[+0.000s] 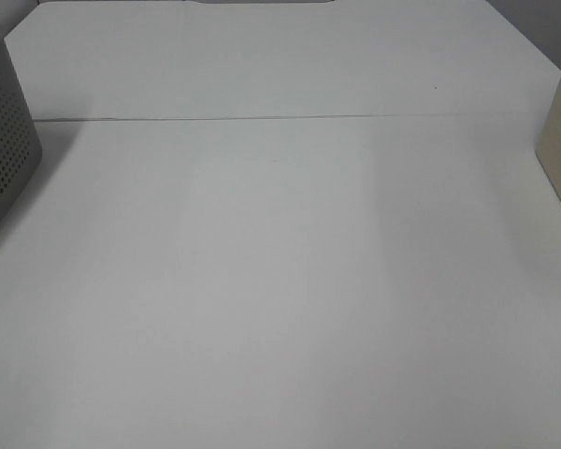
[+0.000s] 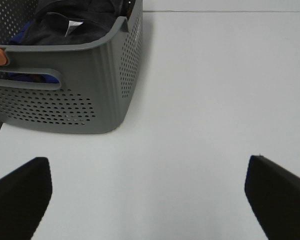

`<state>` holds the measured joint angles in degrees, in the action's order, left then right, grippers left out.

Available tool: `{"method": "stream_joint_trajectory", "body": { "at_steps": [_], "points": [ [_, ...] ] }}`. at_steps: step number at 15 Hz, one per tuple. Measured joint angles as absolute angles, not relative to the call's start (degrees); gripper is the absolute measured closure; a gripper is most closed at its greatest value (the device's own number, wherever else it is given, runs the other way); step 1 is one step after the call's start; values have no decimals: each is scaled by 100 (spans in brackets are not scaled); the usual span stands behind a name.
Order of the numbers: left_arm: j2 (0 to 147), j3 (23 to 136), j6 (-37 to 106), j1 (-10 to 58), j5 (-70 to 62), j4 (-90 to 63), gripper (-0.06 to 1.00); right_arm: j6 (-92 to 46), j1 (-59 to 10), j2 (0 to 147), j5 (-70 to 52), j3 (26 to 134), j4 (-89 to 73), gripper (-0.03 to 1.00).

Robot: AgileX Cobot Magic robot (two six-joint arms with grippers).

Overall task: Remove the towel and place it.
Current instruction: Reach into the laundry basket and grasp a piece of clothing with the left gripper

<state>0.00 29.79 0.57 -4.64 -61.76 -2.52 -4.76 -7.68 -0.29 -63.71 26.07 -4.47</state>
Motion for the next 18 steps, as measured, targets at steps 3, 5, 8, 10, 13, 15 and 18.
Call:
{"method": "stream_joint_trajectory", "body": {
  "at_steps": [3, 5, 8, 10, 13, 15, 18],
  "points": [
    [0, 2979, 57, -464, -6176, -172, -5, -476, -768, -29, -6371, 2607, -447, 28],
    [0, 2979, 57, -464, -6176, -172, -5, -476, -768, -29, -6371, 2607, -447, 28],
    [0, 2979, 57, -464, -6176, -172, -5, -476, -768, -29, -6371, 2607, -447, 28],
    [0, 2979, 57, -464, -6176, -172, -5, -476, -768, -29, -6371, 2607, -447, 28],
    [0, 2979, 57, -464, -6176, -172, -5, -476, -768, -29, -6371, 2607, -447, 28],
    [0, 2979, 57, -464, -6176, -172, -5, -476, -768, -29, -6371, 2607, -447, 28],
    [-29, 2979, 57, -464, -6176, -172, -5, -476, -768, -29, -6371, 2607, -447, 28]
  ]
}}
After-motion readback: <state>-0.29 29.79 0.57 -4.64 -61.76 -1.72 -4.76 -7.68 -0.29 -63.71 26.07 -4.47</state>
